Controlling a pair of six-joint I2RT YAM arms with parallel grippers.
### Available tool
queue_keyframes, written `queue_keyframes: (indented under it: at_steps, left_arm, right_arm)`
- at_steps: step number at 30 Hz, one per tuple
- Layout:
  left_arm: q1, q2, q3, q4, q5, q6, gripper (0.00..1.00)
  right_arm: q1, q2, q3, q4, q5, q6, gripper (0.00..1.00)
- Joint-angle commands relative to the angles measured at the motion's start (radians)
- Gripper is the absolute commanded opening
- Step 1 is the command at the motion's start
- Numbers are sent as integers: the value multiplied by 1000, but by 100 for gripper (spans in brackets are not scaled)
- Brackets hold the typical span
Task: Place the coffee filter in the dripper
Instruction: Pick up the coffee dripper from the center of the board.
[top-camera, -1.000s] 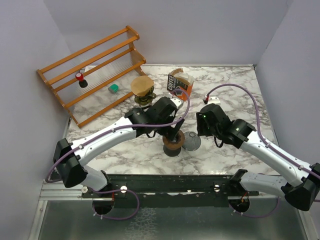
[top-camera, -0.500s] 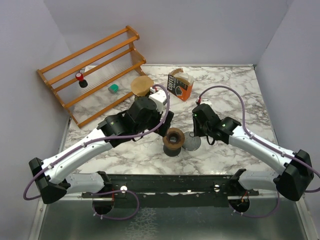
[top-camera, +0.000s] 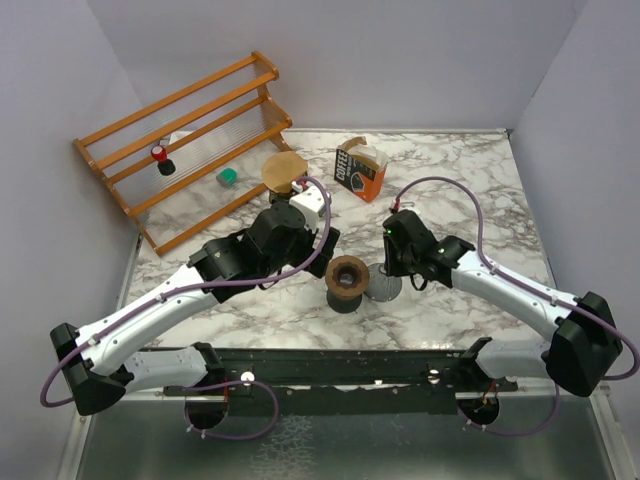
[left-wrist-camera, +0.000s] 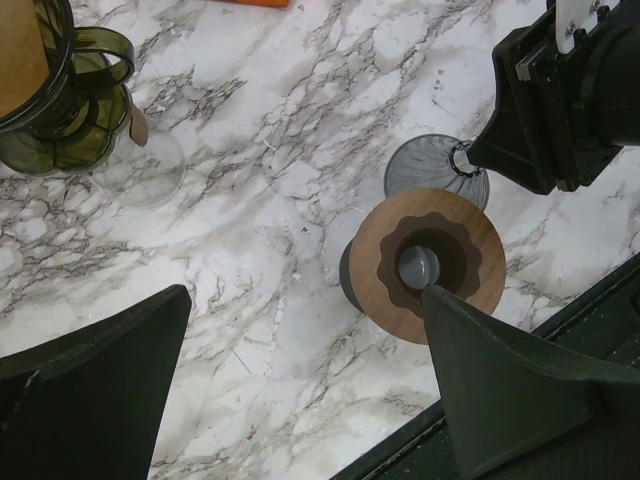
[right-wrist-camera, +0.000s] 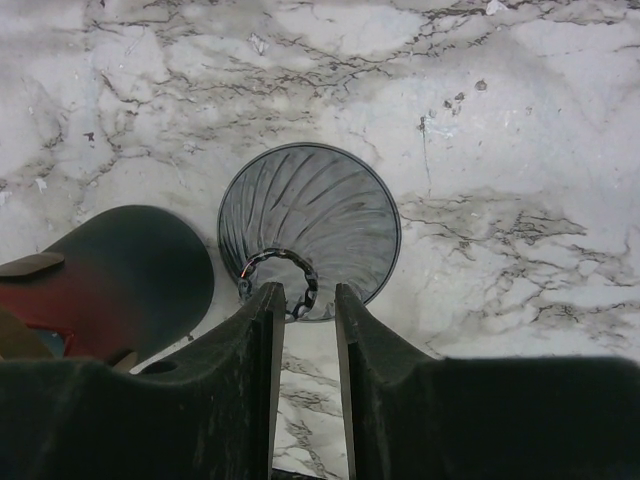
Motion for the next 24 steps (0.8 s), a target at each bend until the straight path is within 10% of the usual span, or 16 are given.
queue_keyframes:
  at_steps: [1,12,24]
  left_arm:
    - [-6,-10,-20,24,-25,19,99]
    - [-6,-6,-24,31,-20,27,99]
    - [-6,-10,-22,33,-14,22,99]
  right_arm:
    - [-6,6,-20,27,-34,18,32]
    - [-12,45,-32,56,-45,19,28]
    - [-16,30,-25,34,-33,14,1]
